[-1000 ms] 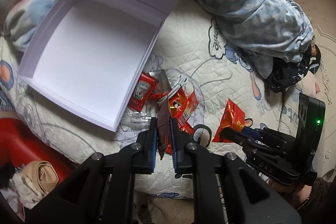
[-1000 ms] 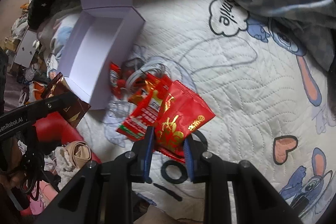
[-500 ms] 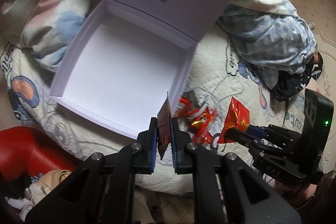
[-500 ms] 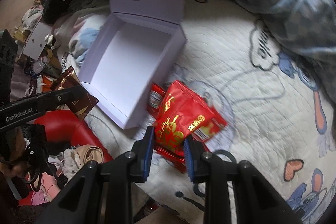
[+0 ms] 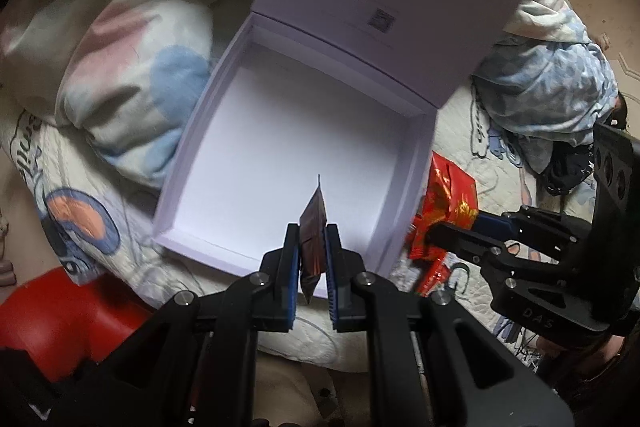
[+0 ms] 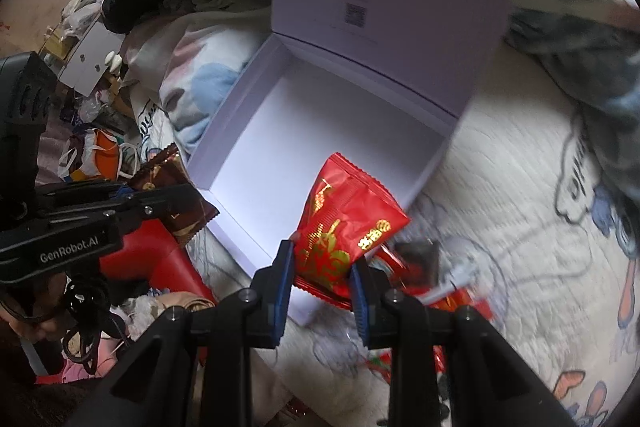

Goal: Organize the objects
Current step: 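Carry both packets into the white box and open both grippers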

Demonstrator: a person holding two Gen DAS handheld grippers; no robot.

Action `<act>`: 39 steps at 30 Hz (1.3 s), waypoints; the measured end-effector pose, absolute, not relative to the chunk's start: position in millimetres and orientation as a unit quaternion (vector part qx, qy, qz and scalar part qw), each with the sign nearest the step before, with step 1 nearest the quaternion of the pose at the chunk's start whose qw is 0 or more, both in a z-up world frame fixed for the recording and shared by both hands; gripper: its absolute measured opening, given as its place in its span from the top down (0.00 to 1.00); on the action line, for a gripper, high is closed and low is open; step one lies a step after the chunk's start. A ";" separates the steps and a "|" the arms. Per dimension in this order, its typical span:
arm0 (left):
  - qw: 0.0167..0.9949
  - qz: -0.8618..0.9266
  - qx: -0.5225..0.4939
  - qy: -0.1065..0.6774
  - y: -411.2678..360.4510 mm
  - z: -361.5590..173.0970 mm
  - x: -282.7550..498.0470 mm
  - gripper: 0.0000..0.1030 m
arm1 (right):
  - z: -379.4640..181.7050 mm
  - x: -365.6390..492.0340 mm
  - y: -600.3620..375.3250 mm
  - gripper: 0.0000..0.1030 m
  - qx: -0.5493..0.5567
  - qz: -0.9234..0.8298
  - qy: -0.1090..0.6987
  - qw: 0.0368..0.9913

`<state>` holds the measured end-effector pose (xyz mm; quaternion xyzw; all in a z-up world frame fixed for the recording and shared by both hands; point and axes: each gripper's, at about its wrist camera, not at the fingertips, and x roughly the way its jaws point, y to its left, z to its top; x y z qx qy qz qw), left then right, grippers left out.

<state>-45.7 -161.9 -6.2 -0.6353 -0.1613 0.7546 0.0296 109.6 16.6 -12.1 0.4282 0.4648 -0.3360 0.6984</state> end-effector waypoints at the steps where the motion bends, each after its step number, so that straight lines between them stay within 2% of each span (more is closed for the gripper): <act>1: 0.031 0.754 -0.637 -0.159 -165.1 -7.5 -48.5 0.89 | -13.3 113.2 13.7 0.75 0.428 -0.335 0.465 0.699; 26: 0.070 0.764 -0.632 -0.105 -170.1 -52.4 -130.7 0.89 | -68.3 148.7 -65.9 0.75 0.414 -0.353 0.465 0.698; 39: 0.051 0.747 -0.653 -0.114 -172.6 -83.0 -150.5 0.89 | -96.6 148.3 -77.4 0.75 0.426 -0.361 0.471 0.683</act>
